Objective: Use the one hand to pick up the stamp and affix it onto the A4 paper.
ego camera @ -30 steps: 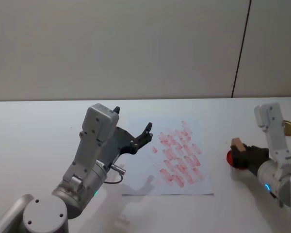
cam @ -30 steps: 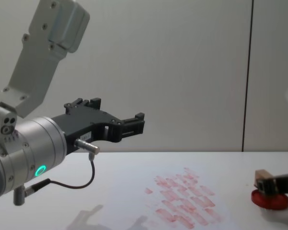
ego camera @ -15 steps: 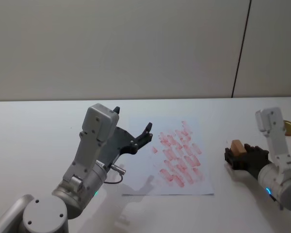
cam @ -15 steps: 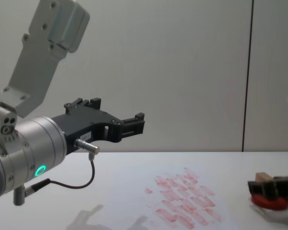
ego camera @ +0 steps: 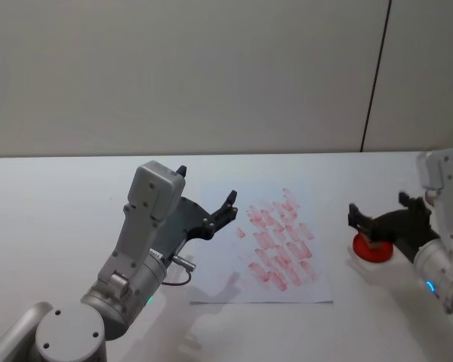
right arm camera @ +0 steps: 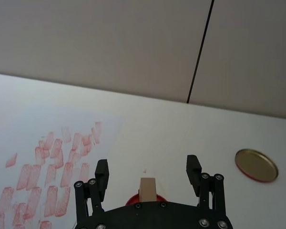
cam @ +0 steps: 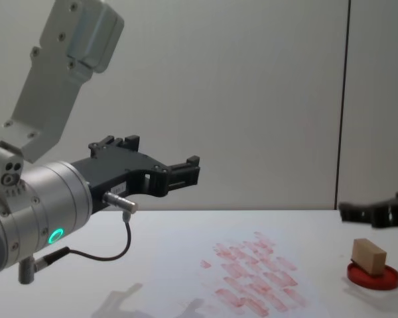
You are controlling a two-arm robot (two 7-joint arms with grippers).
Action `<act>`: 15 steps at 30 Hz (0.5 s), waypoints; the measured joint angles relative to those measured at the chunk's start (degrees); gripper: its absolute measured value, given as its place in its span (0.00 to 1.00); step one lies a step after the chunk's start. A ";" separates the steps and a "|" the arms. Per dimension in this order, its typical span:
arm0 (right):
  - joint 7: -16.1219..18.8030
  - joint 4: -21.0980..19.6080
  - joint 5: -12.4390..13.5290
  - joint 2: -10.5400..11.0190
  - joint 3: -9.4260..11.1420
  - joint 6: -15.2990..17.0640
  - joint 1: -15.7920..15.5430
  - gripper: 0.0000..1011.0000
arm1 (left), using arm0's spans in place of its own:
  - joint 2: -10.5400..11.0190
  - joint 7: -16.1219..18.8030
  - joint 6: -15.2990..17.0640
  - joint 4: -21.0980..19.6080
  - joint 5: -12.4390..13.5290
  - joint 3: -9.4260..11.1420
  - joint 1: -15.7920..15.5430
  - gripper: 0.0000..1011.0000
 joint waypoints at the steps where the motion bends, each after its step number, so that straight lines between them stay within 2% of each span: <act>1: -0.11 -0.80 -0.01 0.17 0.08 -0.21 -0.36 0.99 | 0.00 0.00 0.00 0.00 0.00 0.00 0.00 0.98; 6: -0.87 -4.79 -0.01 1.06 0.46 -1.46 -2.15 0.99 | 0.00 0.00 0.00 0.00 0.00 0.00 0.00 0.98; 15: -1.56 -8.82 -0.01 1.98 0.88 -2.60 -3.96 0.99 | 0.00 0.00 0.00 0.00 0.00 0.00 0.00 0.98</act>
